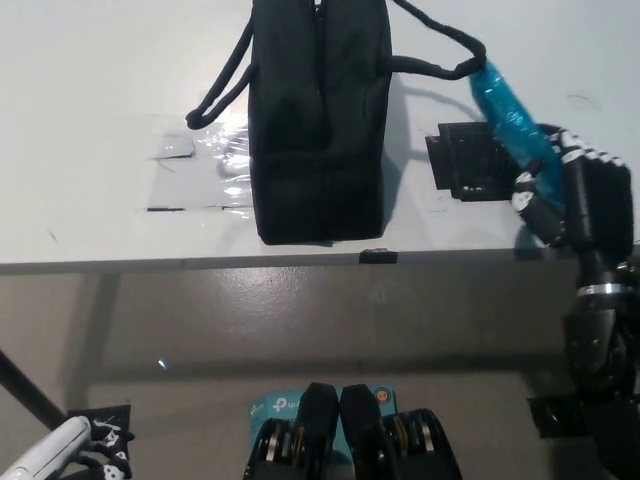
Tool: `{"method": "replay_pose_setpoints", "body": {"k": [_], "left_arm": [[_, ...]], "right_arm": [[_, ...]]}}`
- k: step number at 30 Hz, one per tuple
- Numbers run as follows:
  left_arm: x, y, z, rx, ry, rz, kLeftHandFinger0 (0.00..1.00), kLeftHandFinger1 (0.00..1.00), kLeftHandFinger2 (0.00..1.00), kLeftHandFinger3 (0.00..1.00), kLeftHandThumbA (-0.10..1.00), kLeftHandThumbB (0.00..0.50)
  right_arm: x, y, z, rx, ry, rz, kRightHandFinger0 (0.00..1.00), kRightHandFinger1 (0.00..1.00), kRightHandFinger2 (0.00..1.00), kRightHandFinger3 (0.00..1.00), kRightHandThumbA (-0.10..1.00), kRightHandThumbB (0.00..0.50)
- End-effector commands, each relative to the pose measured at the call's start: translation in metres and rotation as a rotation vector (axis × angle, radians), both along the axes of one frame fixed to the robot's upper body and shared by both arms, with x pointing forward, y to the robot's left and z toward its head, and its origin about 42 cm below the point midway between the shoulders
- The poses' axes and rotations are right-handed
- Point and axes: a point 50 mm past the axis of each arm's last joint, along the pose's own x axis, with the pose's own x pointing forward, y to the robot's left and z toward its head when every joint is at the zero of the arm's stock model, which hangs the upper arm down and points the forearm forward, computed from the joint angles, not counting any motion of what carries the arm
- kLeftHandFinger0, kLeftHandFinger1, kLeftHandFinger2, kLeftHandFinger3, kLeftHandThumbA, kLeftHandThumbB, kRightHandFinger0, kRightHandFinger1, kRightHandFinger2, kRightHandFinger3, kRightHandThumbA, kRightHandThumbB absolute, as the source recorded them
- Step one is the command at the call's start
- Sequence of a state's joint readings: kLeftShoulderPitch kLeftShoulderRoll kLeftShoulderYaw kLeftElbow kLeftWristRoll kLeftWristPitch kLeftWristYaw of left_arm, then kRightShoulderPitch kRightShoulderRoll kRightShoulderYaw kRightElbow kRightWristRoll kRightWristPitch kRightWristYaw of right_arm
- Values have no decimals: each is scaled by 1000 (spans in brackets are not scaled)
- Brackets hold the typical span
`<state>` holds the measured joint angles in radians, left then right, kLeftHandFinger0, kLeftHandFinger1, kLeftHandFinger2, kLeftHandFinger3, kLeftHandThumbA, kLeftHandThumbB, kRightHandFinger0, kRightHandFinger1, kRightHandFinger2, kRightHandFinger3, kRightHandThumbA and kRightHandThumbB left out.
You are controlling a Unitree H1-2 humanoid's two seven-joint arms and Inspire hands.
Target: The robot uses its right hand to pick up a stack of plates kept in the middle of the desk and put it inside a bag kept next to it
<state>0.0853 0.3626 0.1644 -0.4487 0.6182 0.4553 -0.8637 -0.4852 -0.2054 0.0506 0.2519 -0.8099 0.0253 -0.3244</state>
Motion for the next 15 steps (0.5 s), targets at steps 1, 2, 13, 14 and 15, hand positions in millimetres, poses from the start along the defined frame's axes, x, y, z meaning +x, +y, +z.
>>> {"method": "replay_pose_setpoints", "body": {"k": [1, 2, 13, 14, 15], "left_arm": [[-3, 8, 11, 28, -25, 24, 762, 774, 833, 924, -100, 0], [-3, 8, 11, 29, -28, 24, 762, 774, 833, 926, -100, 0], [-6, 9, 11, 11, -33, 42, 751, 763, 822, 905, -100, 0], [-6, 9, 11, 14, -32, 40, 752, 765, 824, 905, -100, 0], [-6, 9, 10, 9, -33, 42, 747, 759, 817, 887, -100, 0]], "right_arm": [[15, -44, 50, 405, 81, -7, 0, 2, 311, 151, -100, 264], [15, -46, 52, 400, 81, -8, 0, 0, 299, 147, -100, 258], [23, -68, 78, 462, 36, -7, 0, 3, 238, 11, -100, 270], [23, -69, 80, 469, 39, -14, 0, 18, 274, 12, -100, 291], [23, -70, 81, 476, 39, -14, 0, 29, 287, 16, -100, 296]]}}
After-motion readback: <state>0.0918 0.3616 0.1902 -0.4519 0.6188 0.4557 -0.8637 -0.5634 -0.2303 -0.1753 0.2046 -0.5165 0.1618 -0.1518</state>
